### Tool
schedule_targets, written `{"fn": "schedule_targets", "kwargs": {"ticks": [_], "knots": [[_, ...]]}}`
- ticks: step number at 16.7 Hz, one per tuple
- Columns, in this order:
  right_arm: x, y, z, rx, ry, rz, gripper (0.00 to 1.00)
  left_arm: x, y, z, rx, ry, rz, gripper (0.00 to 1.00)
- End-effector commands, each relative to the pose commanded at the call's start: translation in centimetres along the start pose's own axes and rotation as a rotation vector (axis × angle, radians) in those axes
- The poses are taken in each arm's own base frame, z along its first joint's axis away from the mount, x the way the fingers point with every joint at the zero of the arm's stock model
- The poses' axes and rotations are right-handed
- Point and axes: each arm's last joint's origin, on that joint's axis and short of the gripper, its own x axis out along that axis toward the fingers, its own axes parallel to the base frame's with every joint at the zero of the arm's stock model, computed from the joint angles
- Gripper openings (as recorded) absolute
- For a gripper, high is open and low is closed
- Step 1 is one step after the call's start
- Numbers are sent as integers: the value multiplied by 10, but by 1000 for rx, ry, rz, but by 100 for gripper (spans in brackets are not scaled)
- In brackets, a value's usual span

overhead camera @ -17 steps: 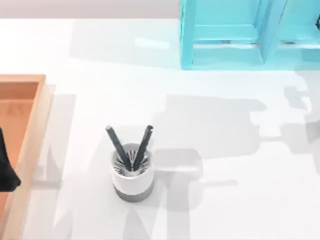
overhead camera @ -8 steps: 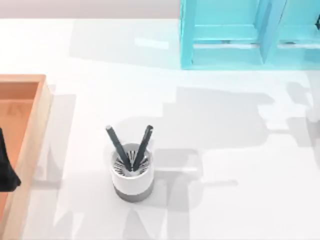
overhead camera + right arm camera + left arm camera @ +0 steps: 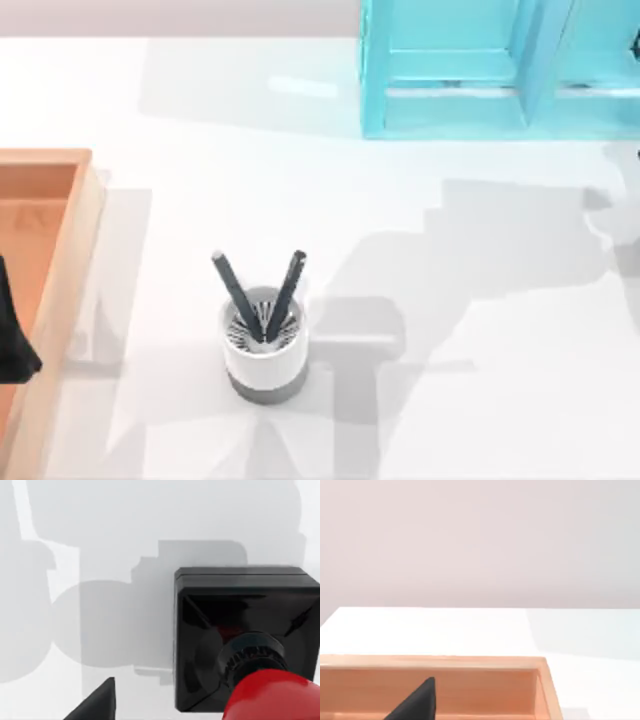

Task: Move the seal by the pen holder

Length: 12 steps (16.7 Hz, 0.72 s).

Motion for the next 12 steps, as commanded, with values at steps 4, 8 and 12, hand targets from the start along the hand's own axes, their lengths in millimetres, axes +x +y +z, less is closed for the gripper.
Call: {"fn": "schedule_targets", "kwargs": {"ticks": [4,8,12], "knots": [[17,0,-3,0,8,1,100,0,0,0,0,0,0,100],[17,0,-3,0,8,1,85,0,0,0,0,0,0,100],[17,0,-3,0,8,1,55,0,0,0,0,0,0,100]]}}
